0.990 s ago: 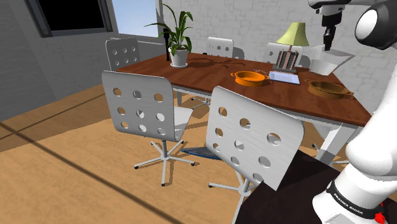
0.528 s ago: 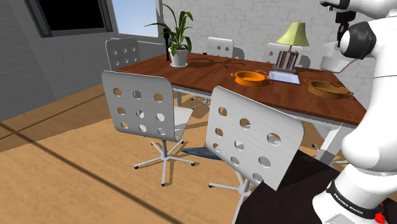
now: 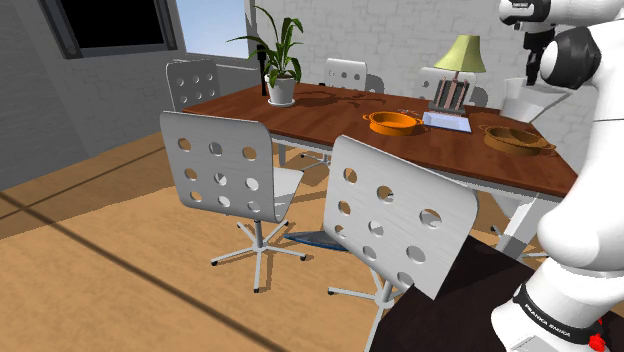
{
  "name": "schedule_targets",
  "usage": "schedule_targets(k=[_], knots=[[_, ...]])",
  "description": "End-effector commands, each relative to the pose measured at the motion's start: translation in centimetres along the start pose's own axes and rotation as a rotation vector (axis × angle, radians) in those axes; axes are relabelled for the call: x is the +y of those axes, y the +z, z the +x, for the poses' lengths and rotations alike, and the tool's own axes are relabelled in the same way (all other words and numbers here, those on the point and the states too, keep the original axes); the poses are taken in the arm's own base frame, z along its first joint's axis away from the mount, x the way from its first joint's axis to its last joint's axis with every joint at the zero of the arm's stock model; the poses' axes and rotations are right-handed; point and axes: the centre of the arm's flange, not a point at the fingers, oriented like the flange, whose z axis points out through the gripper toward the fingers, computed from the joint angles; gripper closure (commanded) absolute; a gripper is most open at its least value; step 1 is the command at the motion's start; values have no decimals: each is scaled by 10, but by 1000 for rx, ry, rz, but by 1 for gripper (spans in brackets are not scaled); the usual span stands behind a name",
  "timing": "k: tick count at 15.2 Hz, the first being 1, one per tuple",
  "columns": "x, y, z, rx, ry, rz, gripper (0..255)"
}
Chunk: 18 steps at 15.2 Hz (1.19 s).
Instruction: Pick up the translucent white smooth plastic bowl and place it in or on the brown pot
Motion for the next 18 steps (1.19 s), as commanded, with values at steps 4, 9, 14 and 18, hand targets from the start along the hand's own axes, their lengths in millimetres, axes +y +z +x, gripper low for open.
schedule_targets(k=[4,9,14,18], knots=[[-7,24,6,1,0,-2,255],[-13,49,12,1,0,-2,255],[-20,74,18,1,0,-2,255],[-24,91,22,1,0,-2,255]])
